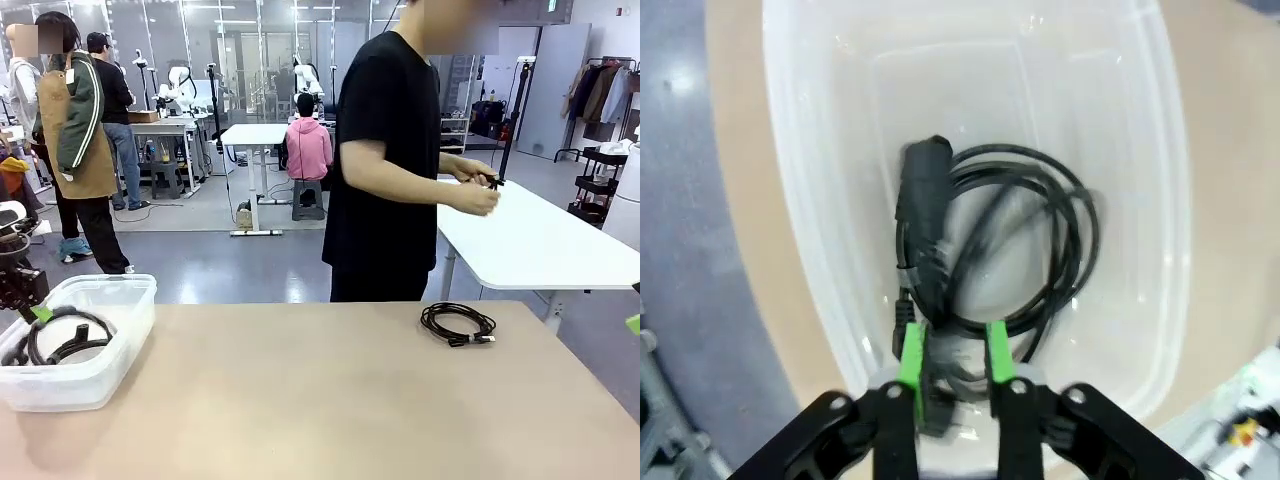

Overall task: Organize and store the cables.
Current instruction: Place the Power Cable into the Organizing box.

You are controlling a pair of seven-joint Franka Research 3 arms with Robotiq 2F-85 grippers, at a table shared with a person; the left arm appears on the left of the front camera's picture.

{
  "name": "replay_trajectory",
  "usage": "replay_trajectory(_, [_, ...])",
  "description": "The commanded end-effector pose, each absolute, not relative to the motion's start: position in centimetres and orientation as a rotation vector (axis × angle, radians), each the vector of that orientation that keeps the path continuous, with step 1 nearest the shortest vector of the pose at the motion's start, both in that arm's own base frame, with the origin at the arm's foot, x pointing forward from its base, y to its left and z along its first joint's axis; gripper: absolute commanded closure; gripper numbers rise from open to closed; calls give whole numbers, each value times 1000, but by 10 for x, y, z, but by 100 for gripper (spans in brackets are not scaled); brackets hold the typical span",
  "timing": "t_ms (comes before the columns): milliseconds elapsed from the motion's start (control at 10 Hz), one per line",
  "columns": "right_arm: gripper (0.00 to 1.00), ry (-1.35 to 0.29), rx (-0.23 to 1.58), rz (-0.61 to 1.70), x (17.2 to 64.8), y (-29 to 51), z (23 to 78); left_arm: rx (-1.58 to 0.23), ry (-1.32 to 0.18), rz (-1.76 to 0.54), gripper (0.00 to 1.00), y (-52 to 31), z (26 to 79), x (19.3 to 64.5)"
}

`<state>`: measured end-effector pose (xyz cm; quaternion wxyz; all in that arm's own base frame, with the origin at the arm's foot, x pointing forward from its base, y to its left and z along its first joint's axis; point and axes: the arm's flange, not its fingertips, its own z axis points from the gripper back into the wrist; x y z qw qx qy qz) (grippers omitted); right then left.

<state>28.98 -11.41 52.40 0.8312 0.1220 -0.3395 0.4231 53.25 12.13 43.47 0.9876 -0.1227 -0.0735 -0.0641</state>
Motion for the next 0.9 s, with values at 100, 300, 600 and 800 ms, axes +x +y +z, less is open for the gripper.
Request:
replay_trajectory(100, [0, -724, 260, 901, 289, -115, 524, -239, -178, -132, 3, 122, 437, 528])
replay_trajectory(300, [0, -724, 260, 901, 289, -115, 524, -256, -188, -126, 0, 121, 438, 523])
replay_trajectory(600, [0, -724, 260, 901, 289, -115, 524, -232, -228, -133, 0, 116, 441, 508])
replay_trajectory(800, [0, -724, 260, 901, 289, -115, 524, -243, -184, -122, 0, 120, 443, 521])
